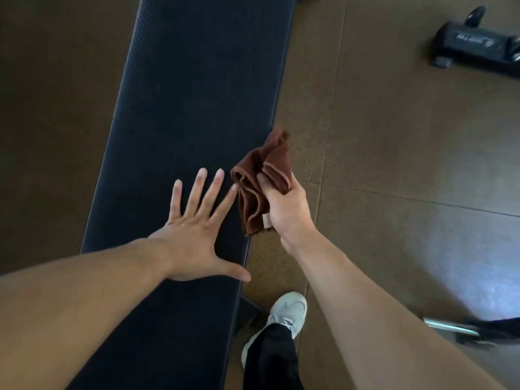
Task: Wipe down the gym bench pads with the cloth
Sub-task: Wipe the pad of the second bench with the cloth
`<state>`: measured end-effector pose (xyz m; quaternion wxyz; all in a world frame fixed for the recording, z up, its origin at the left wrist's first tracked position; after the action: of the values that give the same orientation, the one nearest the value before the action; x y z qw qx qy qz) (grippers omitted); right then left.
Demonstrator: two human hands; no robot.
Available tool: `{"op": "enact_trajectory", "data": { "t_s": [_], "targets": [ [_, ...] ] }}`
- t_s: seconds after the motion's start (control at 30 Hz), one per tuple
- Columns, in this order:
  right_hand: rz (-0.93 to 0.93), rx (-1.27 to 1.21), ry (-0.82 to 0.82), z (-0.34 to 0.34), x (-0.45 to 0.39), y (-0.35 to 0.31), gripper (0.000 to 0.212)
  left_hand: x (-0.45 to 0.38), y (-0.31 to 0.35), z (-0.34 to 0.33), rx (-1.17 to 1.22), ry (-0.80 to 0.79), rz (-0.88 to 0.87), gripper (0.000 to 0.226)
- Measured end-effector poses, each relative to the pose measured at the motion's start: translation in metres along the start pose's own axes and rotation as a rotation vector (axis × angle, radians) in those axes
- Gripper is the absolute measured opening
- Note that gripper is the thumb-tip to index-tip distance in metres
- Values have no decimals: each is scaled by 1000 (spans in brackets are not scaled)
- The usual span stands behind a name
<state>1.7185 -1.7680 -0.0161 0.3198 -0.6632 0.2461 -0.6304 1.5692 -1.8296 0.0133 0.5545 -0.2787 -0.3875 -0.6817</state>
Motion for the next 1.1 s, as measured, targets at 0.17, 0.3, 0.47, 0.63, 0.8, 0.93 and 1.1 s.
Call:
{"op": "enact_trajectory", "data": {
  "t_s": [0.17,0.3,0.47,0.63,0.8,0.93,1.1],
  "targets": [
    [-40,-3,-74,-2,48,46,34,-7,-5,-4,89,145,-58,107],
    [-23,-22,-26,-11,83,76,39,-7,-8,-7,130,216,-84,101],
    [1,50,53,-33,154,128,62,0,-10,-5,161,304,-94,85],
    [96,341,136,-67,240,186,85,59,-36,-71,26,329,-246,78],
    [282,948,63,-95,287,209,95,119,-75,-155,-53,386,-258,70],
    [421,1216,51,-87,247,187,79,138,-88,-177,17,532,-181,74],
    [463,1358,49,-102,161,117,75,154,-108,-205,75,680,92,80]
  ]
}}
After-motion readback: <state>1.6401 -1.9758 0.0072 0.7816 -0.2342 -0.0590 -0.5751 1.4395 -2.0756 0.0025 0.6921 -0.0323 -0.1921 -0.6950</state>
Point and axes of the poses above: each hand's wrist, its own x-axis away from the middle knuckle, its own z-axis out of the back of the hand, y = z × x, the point moved 6 cm from there along -x, towards the middle knuckle, and after that the axes turned 2 degrees about x, right-handed, at the moved point
